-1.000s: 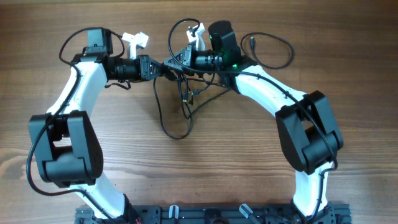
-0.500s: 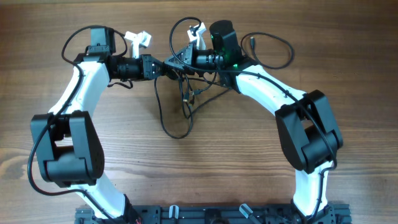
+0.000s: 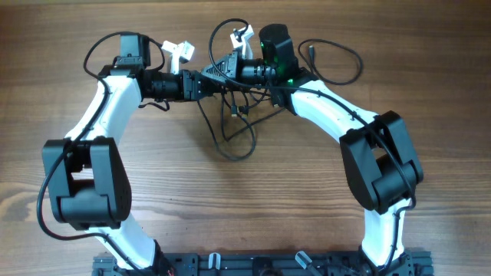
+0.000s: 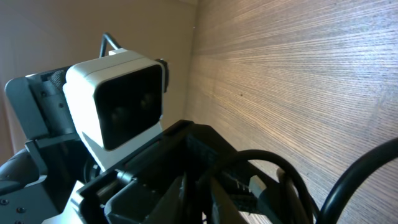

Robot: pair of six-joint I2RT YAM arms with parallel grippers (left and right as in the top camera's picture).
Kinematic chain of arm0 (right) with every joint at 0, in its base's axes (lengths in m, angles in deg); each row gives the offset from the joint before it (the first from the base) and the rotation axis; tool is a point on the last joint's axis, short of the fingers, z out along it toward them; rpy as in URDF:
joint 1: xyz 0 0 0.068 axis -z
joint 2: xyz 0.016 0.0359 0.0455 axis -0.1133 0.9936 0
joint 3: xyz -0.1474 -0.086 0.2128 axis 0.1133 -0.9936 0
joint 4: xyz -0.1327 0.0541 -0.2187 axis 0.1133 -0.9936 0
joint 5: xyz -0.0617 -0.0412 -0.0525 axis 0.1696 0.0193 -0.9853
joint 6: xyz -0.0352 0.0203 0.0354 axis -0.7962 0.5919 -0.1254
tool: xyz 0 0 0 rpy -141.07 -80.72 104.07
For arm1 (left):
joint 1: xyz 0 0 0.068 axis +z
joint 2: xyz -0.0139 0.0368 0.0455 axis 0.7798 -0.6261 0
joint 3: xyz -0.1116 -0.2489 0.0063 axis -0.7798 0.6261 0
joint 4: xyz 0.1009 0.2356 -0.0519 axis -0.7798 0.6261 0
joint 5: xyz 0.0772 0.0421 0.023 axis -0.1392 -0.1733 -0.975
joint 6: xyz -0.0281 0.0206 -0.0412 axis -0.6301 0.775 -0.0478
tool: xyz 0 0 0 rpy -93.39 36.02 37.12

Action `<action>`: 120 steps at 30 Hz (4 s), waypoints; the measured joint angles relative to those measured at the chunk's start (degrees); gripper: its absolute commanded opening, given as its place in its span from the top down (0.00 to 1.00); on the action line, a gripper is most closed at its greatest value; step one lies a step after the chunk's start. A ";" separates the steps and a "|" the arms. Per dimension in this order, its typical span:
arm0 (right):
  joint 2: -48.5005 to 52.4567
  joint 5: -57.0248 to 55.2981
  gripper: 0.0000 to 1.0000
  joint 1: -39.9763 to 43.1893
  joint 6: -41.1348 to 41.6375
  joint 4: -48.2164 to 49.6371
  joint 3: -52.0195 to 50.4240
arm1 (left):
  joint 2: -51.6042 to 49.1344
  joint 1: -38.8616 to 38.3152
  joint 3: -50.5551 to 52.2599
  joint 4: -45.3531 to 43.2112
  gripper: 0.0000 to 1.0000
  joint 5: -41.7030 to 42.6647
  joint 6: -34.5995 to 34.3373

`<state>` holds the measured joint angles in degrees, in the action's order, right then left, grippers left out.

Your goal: Untangle cables

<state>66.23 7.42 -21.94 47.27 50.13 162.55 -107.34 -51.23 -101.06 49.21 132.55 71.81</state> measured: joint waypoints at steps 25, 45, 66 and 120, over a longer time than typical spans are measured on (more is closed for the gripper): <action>-0.02 3.08 0.96 -0.42 -8.76 -8.04 0.33 | -0.02 7.08 0.17 3.19 0.42 9.01 0.81; -0.02 -0.13 0.96 -0.76 -20.96 -10.58 0.35 | -0.02 7.19 0.17 7.13 0.61 12.46 -18.01; -0.02 5.07 0.96 -1.20 -24.22 -3.37 0.35 | 0.00 7.23 0.17 1.88 0.64 14.16 -39.82; -0.02 14.84 0.73 3.74 -13.18 -17.49 0.44 | -0.02 7.02 0.17 20.06 0.96 16.68 34.40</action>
<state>66.21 22.26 -18.21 34.09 32.65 162.99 -107.36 -44.21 -100.88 69.28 149.23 106.21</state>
